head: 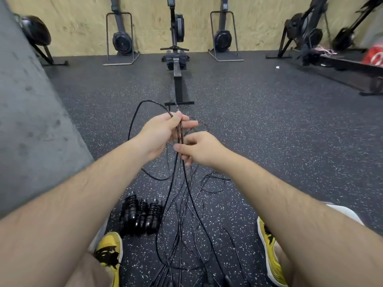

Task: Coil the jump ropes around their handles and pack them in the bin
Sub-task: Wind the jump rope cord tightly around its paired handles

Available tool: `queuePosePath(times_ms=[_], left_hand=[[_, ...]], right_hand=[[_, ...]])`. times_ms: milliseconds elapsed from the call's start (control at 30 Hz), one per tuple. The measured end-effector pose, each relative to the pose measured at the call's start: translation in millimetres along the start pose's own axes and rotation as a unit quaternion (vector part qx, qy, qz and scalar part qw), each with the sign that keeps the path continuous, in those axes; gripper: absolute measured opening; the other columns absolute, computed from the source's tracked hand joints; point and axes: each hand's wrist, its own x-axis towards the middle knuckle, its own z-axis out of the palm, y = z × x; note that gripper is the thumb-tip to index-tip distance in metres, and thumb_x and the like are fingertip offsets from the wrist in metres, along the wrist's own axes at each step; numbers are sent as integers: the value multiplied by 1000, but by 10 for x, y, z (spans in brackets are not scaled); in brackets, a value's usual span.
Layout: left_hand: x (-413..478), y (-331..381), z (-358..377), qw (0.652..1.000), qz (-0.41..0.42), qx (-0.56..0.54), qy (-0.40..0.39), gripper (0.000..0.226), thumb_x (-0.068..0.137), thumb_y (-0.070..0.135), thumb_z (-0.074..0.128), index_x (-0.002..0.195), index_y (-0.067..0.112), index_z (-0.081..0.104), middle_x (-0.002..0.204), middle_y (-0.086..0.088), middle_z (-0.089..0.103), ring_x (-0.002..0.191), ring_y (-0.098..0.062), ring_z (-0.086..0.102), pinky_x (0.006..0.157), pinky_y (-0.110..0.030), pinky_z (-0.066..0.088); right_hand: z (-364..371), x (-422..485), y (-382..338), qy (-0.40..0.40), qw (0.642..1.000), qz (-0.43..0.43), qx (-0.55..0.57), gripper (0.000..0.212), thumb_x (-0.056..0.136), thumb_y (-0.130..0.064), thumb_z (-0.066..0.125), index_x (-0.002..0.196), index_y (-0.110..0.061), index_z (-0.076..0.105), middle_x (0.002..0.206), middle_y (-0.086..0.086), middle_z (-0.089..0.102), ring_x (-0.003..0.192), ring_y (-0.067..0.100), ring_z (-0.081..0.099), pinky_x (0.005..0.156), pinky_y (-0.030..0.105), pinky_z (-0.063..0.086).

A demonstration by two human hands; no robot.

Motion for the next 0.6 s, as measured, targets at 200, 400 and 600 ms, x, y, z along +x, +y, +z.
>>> queuePosePath(times_ms=[200,400,600], left_hand=[[-71,-137,-46,980,-68,68,-172,51,105,51,38,113,6,62,103,-3,70,99,-20,66,106,-45,45],[-156,-313,92,950,-34,236,-201,25,109,26,41,107,12,62,107,1,77,107,-18,70,91,-35,51],[9,-23,353,998,15,6,-63,32,111,25,32,86,13,48,59,4,37,54,-15,37,60,-34,44]], right_hand=[[-121,80,-111,139,989,-36,34,30,98,-23,62,72,-8,59,65,7,66,50,15,61,51,25,51],[-344,156,-57,175,981,-22,87,32,99,-27,61,86,3,62,66,4,61,47,13,53,53,24,47],[-522,24,-1,43,993,24,109,27,83,4,50,101,0,69,92,14,70,56,10,49,49,24,36]])
